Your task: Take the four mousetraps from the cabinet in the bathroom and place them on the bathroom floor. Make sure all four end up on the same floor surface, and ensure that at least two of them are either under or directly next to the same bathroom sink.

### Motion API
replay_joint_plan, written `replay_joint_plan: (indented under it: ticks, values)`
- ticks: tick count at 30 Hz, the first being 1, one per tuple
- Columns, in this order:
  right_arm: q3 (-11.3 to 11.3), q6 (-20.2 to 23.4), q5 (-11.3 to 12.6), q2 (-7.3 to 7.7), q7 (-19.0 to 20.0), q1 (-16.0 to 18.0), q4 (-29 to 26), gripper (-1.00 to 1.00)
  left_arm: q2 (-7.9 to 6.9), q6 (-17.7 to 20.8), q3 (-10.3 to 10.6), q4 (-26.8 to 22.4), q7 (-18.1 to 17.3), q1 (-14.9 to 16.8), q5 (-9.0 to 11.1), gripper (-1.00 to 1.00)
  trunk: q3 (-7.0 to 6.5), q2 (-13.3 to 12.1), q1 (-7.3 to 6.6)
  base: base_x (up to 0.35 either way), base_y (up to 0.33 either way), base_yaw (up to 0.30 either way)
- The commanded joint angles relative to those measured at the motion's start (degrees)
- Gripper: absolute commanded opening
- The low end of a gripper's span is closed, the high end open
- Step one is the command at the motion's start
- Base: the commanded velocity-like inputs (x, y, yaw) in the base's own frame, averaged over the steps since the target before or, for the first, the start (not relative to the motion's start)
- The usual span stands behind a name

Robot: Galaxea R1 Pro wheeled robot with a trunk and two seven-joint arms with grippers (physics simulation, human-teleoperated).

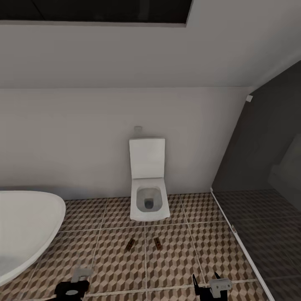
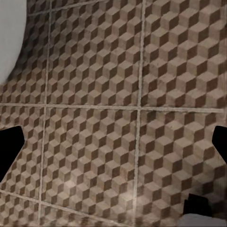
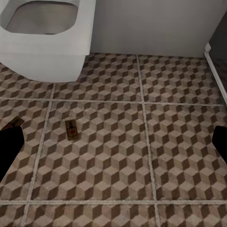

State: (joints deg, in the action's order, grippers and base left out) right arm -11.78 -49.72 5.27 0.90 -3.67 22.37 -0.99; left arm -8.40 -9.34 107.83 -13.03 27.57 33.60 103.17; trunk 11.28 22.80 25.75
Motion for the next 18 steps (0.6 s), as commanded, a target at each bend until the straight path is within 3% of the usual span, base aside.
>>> replay_joint_plan:
  ticks: [1,9,13,18]
  values:
    - [-0.5,-0.2,0.5,-0.01,-0.1,0.0,0.0,1.00,-0.28,-0.4,0.5,-0.7,0.3,-0.5,0.5,1.00,0.11,0.1,0.04,0.000,0.000,0.000]
    - [-0.5,-0.2,0.5,0.04,-0.1,0.0,0.0,1.00,-1.85,-1.6,0.5,-2.2,0.2,-6.5,0.5,1.00,0.11,0.1,0.04,0.000,0.000,0.000]
    - [-0.5,-0.2,0.5,0.06,-0.1,0.0,0.0,1.00,-3.12,-5.2,0.6,-2.5,0.2,-10.3,0.5,1.00,0.11,0.1,0.04,0.000,0.000,0.000]
    - [-0.5,-0.2,0.5,0.03,-0.1,0.0,0.0,1.00,-3.61,-7.2,0.6,-2.6,0.1,-12.7,0.5,1.00,0.11,0.1,0.04,0.000,0.000,0.000]
